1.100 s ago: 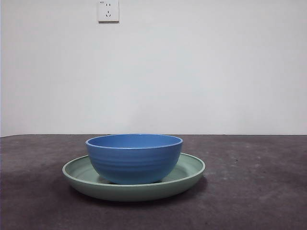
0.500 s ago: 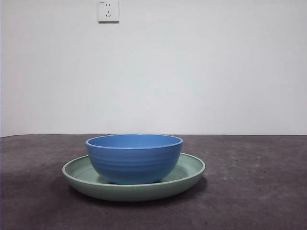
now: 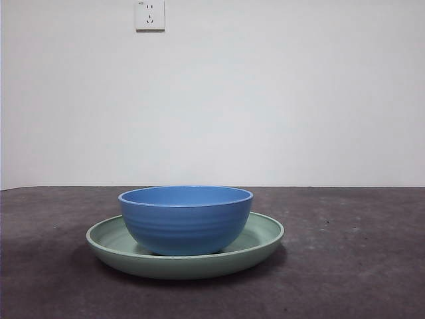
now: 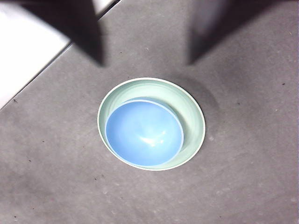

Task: Pick up the blue bowl, put it on the green plate, put it on desk

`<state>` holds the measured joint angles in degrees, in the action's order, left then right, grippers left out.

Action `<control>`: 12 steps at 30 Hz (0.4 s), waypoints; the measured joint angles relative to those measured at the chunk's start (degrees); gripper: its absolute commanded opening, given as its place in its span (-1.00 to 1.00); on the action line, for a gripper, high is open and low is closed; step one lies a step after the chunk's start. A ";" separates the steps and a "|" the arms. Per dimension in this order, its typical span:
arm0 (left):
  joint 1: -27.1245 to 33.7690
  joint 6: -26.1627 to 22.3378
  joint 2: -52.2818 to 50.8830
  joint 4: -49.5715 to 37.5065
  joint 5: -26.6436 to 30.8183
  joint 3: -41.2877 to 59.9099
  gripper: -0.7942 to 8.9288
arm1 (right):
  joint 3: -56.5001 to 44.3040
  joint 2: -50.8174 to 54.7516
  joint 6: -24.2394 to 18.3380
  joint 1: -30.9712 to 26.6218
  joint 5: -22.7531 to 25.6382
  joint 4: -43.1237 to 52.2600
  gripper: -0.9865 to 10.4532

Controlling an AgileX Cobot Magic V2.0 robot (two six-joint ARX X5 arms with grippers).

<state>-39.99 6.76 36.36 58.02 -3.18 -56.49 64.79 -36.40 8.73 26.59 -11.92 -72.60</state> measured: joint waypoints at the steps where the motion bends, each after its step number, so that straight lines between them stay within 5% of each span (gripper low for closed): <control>1: 0.00 0.07 0.00 -0.02 0.00 0.00 -0.81 | 0.00 0.00 -0.13 0.00 0.00 0.00 -0.80; 12: 0.00 0.17 0.00 -0.15 0.00 0.00 -0.80 | 0.00 0.00 -1.01 0.00 0.00 0.00 -0.80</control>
<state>-39.99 6.94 36.36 57.87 -3.18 -56.49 64.79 -36.40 7.73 26.59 -11.92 -72.60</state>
